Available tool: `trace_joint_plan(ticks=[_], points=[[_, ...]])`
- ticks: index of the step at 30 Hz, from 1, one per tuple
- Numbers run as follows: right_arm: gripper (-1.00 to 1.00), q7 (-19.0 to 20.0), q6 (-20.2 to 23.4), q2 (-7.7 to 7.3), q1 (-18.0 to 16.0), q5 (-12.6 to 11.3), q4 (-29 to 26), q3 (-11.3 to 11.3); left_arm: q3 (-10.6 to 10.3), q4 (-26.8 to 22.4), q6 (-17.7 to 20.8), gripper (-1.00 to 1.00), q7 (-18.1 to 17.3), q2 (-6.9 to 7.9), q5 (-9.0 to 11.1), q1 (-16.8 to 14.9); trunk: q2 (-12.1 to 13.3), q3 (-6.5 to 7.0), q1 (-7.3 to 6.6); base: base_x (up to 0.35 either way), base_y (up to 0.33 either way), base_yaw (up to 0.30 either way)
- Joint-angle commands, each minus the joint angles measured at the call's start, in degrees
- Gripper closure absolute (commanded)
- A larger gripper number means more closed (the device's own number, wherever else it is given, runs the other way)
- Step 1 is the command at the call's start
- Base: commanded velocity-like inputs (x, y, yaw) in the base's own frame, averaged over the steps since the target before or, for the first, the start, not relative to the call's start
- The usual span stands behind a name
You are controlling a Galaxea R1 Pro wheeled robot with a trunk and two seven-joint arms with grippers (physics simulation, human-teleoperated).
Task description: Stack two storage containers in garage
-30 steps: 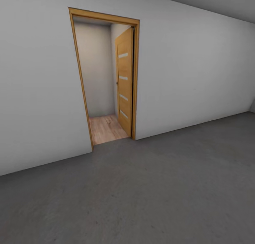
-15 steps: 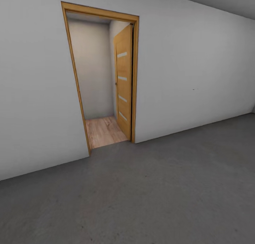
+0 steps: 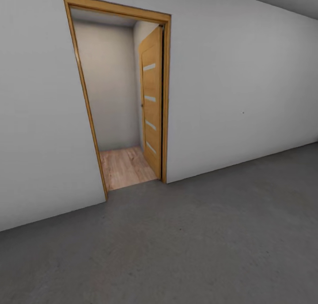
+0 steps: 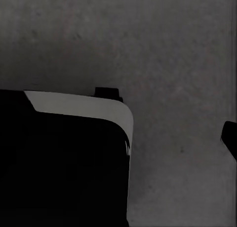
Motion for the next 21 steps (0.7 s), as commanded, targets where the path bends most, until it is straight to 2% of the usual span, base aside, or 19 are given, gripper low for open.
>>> trace_joint_plan(ticks=[1, 9, 21], points=[[-1.00, 0.0, -0.2, 0.03, 0.0, -0.4, 0.1, 0.5, -0.5, 0.0, -0.1, -1.00, 0.1, -0.04, 0.4, 0.0, 0.0, -0.06, 0.03, 0.321, -0.097, 0.000], [-1.00, 0.0, -0.2, 0.03, -0.1, -0.4, 0.1, 0.5, -0.4, 0.0, -0.1, -1.00, 0.1, -0.09, 0.4, 0.0, 0.0, -0.06, 0.03, 0.321, -0.088, 0.000], [-1.00, 0.0, -0.2, 0.03, -0.1, -0.4, 0.1, 0.6, -0.4, 0.0, 0.6, -1.00, 0.1, -0.01, 0.5, 0.0, 0.0, -0.06, 0.03, 0.322, -0.007, 0.000]])
